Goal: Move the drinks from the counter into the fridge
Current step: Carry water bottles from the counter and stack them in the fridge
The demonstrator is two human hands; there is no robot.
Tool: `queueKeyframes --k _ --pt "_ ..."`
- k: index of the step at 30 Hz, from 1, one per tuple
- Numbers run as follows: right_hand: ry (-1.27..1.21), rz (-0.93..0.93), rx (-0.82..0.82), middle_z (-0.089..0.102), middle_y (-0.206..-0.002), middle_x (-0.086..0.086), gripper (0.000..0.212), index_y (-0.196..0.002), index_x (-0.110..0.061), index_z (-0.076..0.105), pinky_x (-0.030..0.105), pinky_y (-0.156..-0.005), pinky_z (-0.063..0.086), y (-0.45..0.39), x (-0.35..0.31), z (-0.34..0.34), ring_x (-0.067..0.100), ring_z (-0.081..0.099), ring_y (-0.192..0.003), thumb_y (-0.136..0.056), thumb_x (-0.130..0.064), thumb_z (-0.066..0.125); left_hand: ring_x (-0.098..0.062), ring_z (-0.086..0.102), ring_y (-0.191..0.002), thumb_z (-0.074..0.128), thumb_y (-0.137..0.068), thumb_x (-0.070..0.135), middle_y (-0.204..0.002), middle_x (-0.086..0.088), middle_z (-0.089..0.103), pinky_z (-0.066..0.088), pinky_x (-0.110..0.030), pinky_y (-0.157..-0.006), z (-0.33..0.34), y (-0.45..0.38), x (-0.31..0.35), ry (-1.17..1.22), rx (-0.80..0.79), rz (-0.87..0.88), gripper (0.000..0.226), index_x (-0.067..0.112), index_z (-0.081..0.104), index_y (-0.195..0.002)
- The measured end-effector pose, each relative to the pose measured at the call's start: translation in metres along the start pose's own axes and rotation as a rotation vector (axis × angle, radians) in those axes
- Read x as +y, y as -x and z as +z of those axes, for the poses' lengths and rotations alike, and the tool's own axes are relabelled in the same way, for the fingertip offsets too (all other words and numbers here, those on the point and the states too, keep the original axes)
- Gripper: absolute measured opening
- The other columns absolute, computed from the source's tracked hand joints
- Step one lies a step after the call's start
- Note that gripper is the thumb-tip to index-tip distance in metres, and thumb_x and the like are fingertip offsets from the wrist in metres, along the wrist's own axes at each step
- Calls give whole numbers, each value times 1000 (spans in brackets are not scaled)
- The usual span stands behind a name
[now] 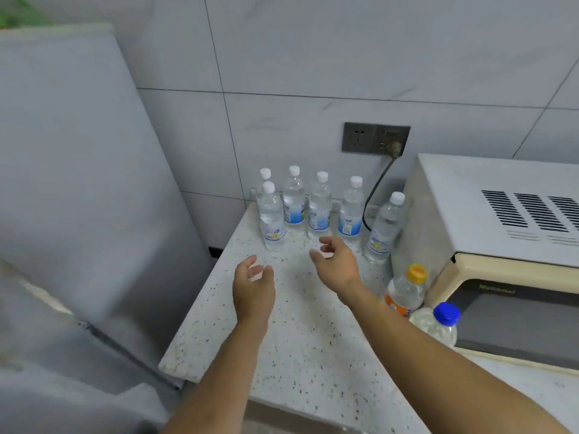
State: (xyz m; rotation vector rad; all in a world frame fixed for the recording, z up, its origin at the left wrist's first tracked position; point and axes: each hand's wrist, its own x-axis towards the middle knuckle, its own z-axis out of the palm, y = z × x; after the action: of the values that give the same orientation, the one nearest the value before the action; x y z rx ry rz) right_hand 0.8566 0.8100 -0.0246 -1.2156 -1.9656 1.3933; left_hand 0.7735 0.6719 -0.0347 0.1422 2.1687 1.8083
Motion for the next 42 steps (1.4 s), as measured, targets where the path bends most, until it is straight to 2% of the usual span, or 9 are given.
queueKeyframes --k 4,8,13,18,22,29,32,36,42 --pt "134 -115 62 46 -145 1 52 -142 -21 46 36 -102 47 -75 -39 2 23 53 -125 -93 -29 64 -11 58 -98 63 -91 33 -133 5 52 54 -36 -88 31 -53 33 -116 16 84 49 32 47 -136" --pt "355 -196 41 31 -153 4 58 -147 -20 39 34 -91 46 -144 -67 -7 27 57 -118 -94 -25 62 -14 52 -104 66 -87 27 -136 -2 46 39 -27 -84 61 -106 71 -347 -13 299 55 24 47 -139" --pt "653 -206 -85 14 -162 5 65 -155 -22 26 38 -98 47 -204 -75 -13 33 54 -126 -97 -25 57 -32 45 -122 62 -93 22 -144 -9 38 40 -37 -98 80 -164 92 -757 -92 509 57 20 41 -146" --pt "777 -242 -87 46 -130 15 44 -136 -18 40 37 -78 44 -218 -69 -12 36 60 -108 -98 -32 57 -27 51 -112 57 -97 25 -139 -5 39 45 -36 -87 86 -176 91 -1017 -254 530 45 22 44 -140" --pt "766 -259 -85 55 -106 12 34 -122 -15 45 33 -66 38 -207 -63 -8 29 52 -84 -97 -35 57 -20 50 -83 61 -95 19 -116 -5 43 39 -28 -74 86 -155 83 -972 -228 555 18 16 58 -112" --pt "732 -266 -138 57 -84 -1 19 -97 -24 44 31 -60 43 -159 -53 -6 25 59 -82 -85 -23 59 -14 47 -79 62 -92 16 -105 4 41 33 -15 -58 56 -112 58 -764 -140 404 9 25 62 -93" --pt "557 -251 -89 54 -76 -5 17 -89 -24 47 27 -56 38 -131 -42 -8 22 57 -77 -82 -20 61 -15 53 -85 61 -88 12 -107 5 48 40 -20 -67 45 -81 43 -619 -60 364 16 27 66 -91" --pt "290 -157 -19 59 -79 -7 20 -84 -26 51 25 -54 40 -84 -32 -16 15 58 -72 -77 -23 69 -8 54 -83 68 -83 9 -107 1 58 35 -6 -67 27 -35 23 -464 26 428 16 23 71 -92" --pt "198 -143 -15 61 -70 -8 19 -77 -24 57 24 -53 42 -12 -11 -28 10 55 -64 -70 -23 74 -7 58 -87 75 -81 7 -107 -3 69 37 -2 -73 -6 4 21 -384 29 529 24 15 73 -104"
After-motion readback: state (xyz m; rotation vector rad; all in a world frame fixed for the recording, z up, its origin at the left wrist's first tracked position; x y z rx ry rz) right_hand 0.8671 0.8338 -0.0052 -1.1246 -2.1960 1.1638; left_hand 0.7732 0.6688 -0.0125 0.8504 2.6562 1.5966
